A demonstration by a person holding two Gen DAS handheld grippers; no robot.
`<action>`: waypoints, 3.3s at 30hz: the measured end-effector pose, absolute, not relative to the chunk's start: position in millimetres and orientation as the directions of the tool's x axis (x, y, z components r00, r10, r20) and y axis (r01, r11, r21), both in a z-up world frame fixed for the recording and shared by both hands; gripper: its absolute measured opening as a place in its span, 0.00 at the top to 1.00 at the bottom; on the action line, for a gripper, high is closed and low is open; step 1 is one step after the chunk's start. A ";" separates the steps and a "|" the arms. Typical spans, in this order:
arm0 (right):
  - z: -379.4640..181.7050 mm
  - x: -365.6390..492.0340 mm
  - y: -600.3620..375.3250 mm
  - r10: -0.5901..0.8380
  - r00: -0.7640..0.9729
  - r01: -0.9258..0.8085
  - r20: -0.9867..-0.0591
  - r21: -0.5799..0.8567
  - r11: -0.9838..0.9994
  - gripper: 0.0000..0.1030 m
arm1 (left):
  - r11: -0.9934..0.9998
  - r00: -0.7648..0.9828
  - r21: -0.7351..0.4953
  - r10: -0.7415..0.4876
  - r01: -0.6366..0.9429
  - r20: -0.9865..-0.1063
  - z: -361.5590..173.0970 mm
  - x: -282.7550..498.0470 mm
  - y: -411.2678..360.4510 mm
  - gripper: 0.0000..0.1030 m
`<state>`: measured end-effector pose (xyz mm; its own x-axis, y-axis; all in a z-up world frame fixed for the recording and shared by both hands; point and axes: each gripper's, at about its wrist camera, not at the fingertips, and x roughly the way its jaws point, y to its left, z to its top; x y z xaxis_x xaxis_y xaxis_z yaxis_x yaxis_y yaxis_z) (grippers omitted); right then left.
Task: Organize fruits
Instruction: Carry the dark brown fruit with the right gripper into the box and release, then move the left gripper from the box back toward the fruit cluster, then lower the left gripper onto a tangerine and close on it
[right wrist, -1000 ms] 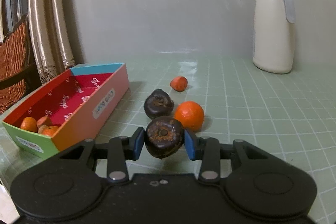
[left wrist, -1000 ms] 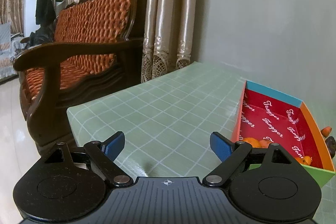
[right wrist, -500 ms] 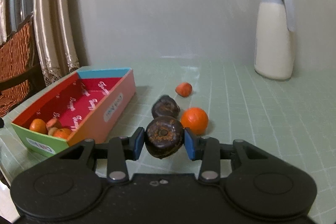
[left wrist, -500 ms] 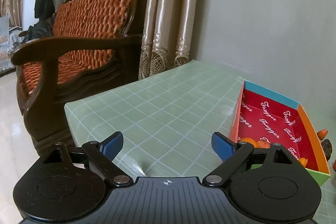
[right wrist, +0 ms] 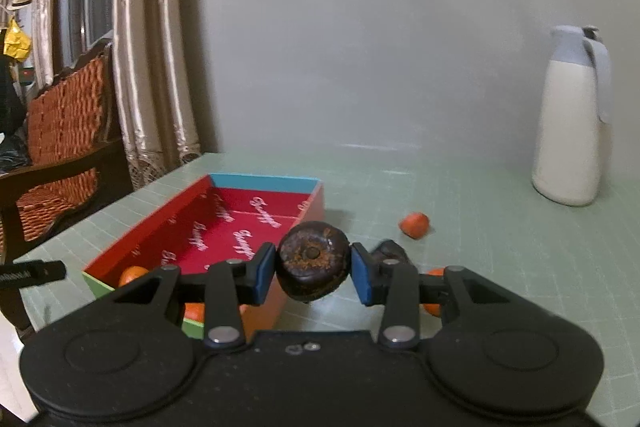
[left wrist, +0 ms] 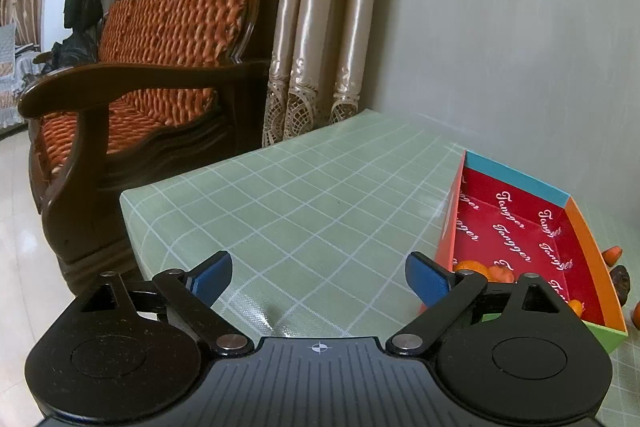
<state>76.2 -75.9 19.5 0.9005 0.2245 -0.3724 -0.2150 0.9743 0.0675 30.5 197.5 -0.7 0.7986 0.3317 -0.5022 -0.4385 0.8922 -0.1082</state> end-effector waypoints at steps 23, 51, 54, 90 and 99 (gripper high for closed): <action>15.5 94.6 -6.3 0.352 0.831 -0.372 -0.431 0.040 0.927 0.63 | 0.899 0.787 -0.109 0.306 -0.424 -0.536 -5.1 37.8 196.6 0.07; 22.9 88.2 -0.8 0.305 0.851 -0.340 -0.428 -0.006 0.940 0.37 | 0.902 0.787 -0.113 0.295 -0.416 -0.542 -4.7 39.1 192.9 0.06; 27.5 84.8 -9.4 0.251 0.871 -0.292 -0.423 -0.034 0.956 0.33 | 0.904 0.787 -0.109 0.296 -0.414 -0.542 -4.8 39.8 190.0 0.06; -25.1 90.2 -203.8 -0.105 0.866 0.149 -0.488 0.052 0.987 0.23 | 0.993 0.918 0.114 0.073 -0.031 -0.390 55.0 51.9 21.4 0.06; -25.6 80.7 -234.4 -0.154 0.855 0.211 -0.495 0.061 0.976 0.22 | 0.983 0.901 0.160 -0.016 0.095 -0.434 40.5 69.0 -37.4 0.06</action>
